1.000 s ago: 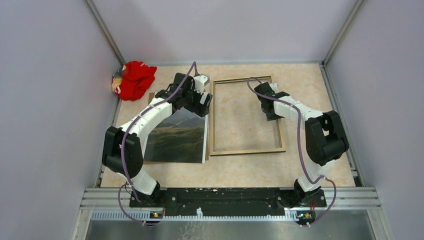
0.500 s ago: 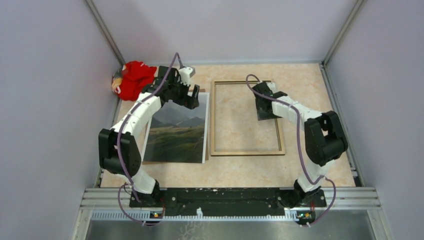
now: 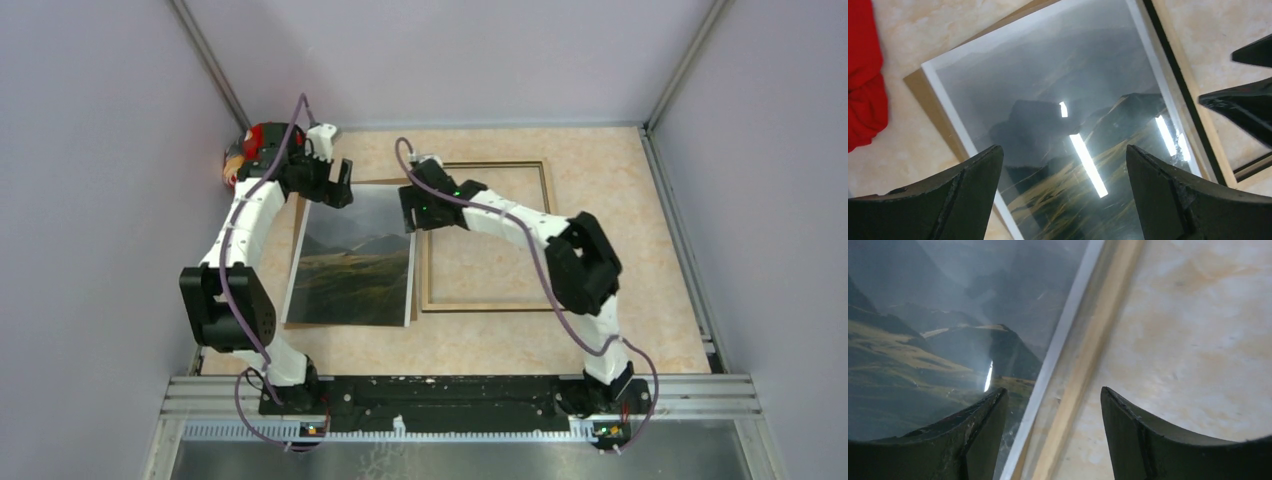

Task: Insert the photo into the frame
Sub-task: Turn over the photo frame at the center of the board, then adjust the photo frame at the center of the board, then pick up the photo frame item at the center of the board.

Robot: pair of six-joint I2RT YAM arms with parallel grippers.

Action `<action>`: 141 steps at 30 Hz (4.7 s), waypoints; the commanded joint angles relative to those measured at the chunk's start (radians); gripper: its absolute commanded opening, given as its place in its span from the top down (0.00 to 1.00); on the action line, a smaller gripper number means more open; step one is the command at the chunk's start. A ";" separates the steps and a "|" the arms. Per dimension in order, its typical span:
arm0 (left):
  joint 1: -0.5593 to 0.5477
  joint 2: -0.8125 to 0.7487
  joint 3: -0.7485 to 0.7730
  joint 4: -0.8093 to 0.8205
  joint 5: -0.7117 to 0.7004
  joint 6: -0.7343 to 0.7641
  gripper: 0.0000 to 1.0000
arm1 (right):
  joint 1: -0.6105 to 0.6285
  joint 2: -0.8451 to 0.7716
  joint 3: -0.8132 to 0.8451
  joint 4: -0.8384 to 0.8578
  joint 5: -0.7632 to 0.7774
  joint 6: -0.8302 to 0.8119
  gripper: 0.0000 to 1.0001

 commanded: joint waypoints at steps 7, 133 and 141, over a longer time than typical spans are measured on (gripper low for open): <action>0.192 -0.104 -0.020 -0.112 0.191 0.144 0.01 | 0.068 0.200 0.098 -0.065 0.161 0.054 0.41; 0.266 0.299 -0.278 0.416 -0.409 0.187 0.14 | -0.110 0.276 0.029 0.405 -0.399 0.394 0.19; 0.266 0.298 -0.288 0.409 -0.411 0.190 0.14 | -0.111 0.226 0.019 0.427 -0.413 0.395 0.21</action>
